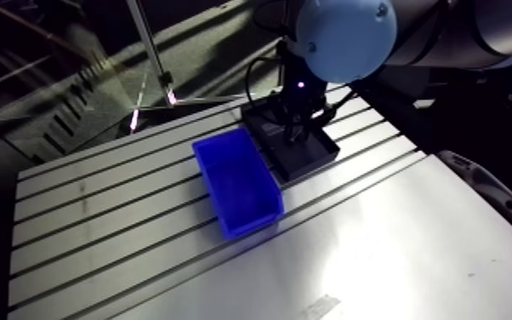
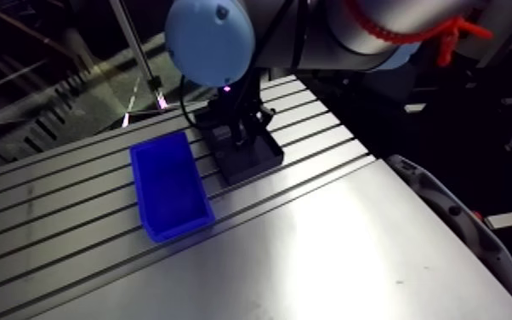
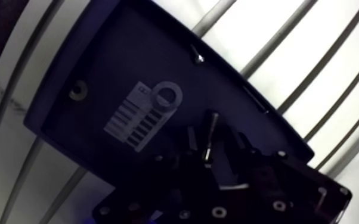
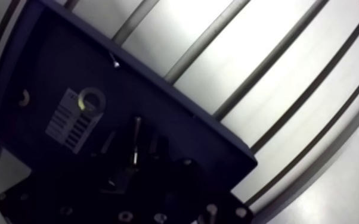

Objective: Pick up the M10 bolt from the tray and put it into the blue bin.

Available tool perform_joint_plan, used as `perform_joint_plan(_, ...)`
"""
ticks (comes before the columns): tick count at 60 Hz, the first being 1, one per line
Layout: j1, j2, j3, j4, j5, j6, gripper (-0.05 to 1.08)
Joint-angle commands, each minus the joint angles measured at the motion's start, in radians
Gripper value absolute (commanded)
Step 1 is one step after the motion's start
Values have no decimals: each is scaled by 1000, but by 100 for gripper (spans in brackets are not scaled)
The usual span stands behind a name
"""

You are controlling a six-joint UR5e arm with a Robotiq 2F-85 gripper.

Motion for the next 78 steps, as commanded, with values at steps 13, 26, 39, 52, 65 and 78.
perform_joint_plan(13,0,0,0,0,0,0,70)
perform_joint_plan(26,0,0,0,0,0,8,70)
perform_joint_plan(39,0,0,0,0,0,11,72)
perform_joint_plan(52,0,0,0,0,0,11,72)
perform_joint_plan(65,0,0,0,0,0,11,75)
perform_joint_plan(78,0,0,-1,0,0,11,79)
